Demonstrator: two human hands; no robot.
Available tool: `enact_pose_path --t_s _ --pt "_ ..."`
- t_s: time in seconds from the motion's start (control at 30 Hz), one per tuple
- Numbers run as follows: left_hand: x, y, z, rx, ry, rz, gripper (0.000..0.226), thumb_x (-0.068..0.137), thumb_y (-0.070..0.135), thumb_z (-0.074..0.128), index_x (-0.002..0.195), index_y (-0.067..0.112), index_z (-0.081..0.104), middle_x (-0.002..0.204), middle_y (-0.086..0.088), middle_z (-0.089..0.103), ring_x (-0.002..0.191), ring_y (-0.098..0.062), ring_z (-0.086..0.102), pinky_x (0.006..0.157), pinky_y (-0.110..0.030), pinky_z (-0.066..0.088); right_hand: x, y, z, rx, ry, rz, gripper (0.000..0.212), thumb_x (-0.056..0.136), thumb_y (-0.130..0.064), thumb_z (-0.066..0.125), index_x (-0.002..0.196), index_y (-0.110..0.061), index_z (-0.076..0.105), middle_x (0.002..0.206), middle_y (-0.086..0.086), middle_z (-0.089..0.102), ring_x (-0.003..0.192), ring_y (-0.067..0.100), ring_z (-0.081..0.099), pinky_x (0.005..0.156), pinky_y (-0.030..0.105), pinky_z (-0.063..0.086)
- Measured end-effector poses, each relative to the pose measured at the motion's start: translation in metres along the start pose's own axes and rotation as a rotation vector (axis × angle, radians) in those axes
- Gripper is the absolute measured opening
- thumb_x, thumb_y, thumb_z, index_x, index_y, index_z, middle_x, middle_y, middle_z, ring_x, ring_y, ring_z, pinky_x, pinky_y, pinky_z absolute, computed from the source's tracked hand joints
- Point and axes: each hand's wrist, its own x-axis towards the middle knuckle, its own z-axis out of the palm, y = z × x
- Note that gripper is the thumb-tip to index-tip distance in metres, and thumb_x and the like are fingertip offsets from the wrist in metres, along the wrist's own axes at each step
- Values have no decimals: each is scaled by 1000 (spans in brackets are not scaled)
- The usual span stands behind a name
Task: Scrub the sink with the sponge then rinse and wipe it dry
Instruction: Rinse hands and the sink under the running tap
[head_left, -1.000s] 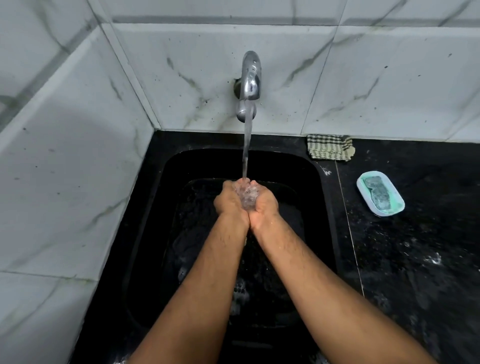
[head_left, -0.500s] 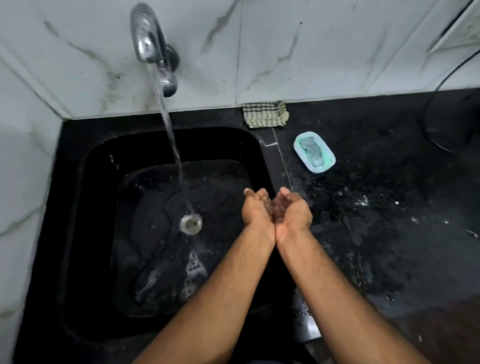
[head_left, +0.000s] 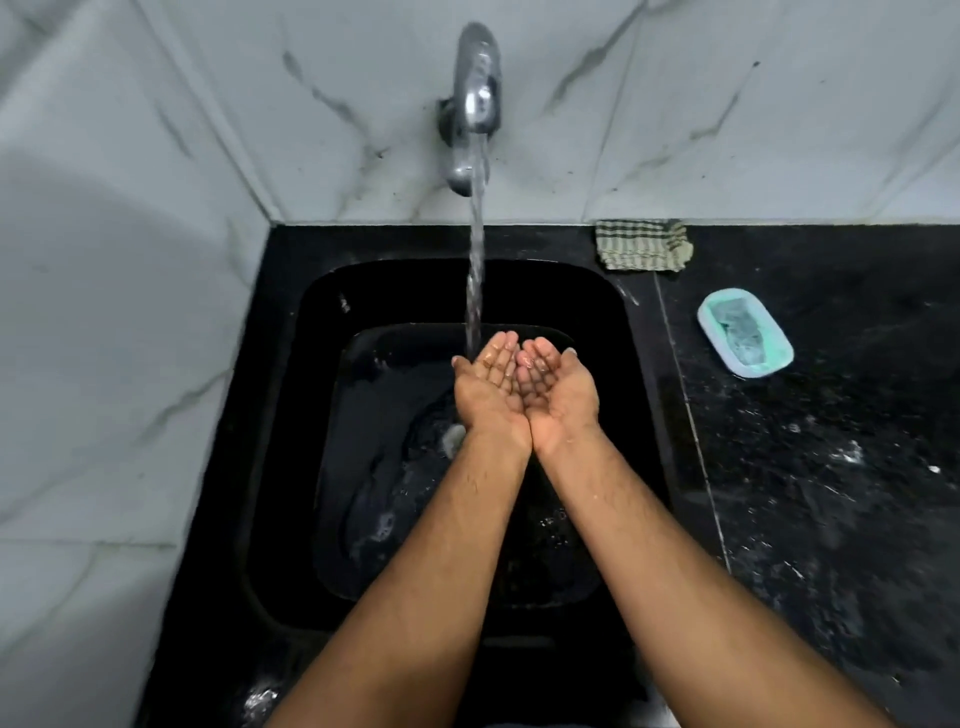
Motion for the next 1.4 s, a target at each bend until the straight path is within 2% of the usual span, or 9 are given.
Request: enact_pose_path --t_s 0.1,0.2,0.73,0.93,1.0,1.13,1.2,1.33,1.4 --pt "10 30 -1 -59 -2 2 58 108 45 26 116 2 66 125 -14 67 116 -24 63 103 -34 48 5 16 27 23 -17 51 38 105 -29 42 94 -4 68 93 11 71 83 18 70 72 26 59" --pt "16 49 3 -63 12 -42 57 108 44 27 98 3 65 93 -15 70 84 -27 67 73 -36 54 13 31 47 121 -27 109 36 104 -22 42 77 -8 63 86 13 69 75 25 70 79 38 60" --pt "13 55 8 -180 111 -10 35 100 25 51 80 0 66 69 -15 69 59 -27 67 52 -29 56 35 37 62 -58 -129 134 16 93 -10 49 81 -7 59 81 12 63 67 26 67 60 36 58" --pt "4 54 7 -221 264 96 23 91 24 63 84 3 69 86 -16 72 70 -28 69 67 -35 59 33 37 60 -347 -222 168 29 78 -13 59 105 -5 63 110 19 66 106 37 65 93 56 52" --pt "-3 50 -1 -271 251 127 29 98 31 56 87 6 67 87 -11 72 72 -22 68 71 -31 58 28 41 59 -411 -266 192 20 86 -17 58 103 -8 63 103 15 68 98 32 70 83 42 59" --pt "-30 64 -45 -517 227 188 51 107 42 30 111 4 63 144 -23 51 126 -36 55 111 -40 37 2 77 63 -766 -443 235 12 99 -15 49 91 -15 58 83 0 61 65 10 62 58 24 52" --pt "-45 74 -76 -690 275 296 54 108 42 27 129 3 57 139 -26 53 118 -36 56 104 -38 38 -22 109 64 -900 -527 352 18 100 -14 46 99 -8 63 91 5 65 73 16 64 67 29 57" --pt "-59 83 -122 -839 446 466 45 108 35 34 86 5 59 85 -11 59 73 -21 61 62 -24 56 -57 150 57 -945 -561 489 33 101 -17 42 83 1 62 82 16 63 68 22 66 68 29 58" --pt "-54 81 -127 -802 473 490 41 108 34 33 106 4 60 103 -10 60 94 -23 63 81 -26 55 -56 150 51 -926 -560 473 31 100 -17 43 81 -1 61 82 15 62 75 22 64 75 27 56"
